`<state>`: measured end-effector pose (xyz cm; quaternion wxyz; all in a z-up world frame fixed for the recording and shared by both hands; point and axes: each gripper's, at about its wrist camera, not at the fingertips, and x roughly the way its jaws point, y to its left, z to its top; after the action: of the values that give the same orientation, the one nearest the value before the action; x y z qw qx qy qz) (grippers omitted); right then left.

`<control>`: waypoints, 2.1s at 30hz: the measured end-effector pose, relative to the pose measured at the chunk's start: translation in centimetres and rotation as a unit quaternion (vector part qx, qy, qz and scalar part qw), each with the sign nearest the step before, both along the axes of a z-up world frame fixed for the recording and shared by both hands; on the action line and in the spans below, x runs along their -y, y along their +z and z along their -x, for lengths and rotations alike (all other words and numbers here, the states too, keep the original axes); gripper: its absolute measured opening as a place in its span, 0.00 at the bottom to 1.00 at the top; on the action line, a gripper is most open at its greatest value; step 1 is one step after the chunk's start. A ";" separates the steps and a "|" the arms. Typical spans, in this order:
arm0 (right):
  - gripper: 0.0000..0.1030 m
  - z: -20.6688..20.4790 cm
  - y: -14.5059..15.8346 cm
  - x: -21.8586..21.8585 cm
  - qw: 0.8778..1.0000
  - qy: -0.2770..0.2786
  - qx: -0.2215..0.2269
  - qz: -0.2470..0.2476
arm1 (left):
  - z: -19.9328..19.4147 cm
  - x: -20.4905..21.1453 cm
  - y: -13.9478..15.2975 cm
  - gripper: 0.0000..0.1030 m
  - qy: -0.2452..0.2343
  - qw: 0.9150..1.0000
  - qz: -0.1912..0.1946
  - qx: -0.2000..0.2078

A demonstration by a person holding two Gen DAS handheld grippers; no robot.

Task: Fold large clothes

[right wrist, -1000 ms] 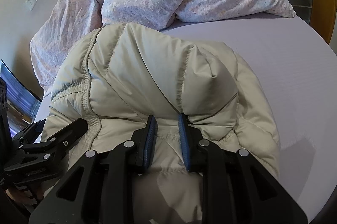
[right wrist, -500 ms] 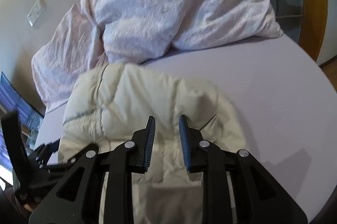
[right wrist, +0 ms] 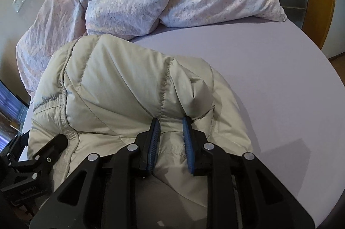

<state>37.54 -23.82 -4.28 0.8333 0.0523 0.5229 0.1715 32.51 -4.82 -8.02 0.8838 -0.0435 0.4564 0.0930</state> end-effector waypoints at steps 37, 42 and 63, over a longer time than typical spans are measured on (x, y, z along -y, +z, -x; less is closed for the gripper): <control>0.22 -0.8 4.5 0.3 0.997 0.001 0.047 -0.056 | -0.2 -2.7 4.3 0.96 0.037 0.999 0.013 0.022; 0.21 -1.3 1.3 -0.2 1.000 -0.005 0.005 -0.020 | -1.4 -3.4 3.6 0.97 0.042 0.999 0.016 0.008; 0.22 -0.8 -0.6 0.4 0.998 -0.006 0.026 -0.049 | -1.7 -2.7 0.6 0.98 0.042 0.998 0.030 0.025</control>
<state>38.31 -24.23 -4.92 0.8442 0.0917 0.4918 0.1927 34.18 -2.08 -7.45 0.8886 -0.0915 0.4344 0.1153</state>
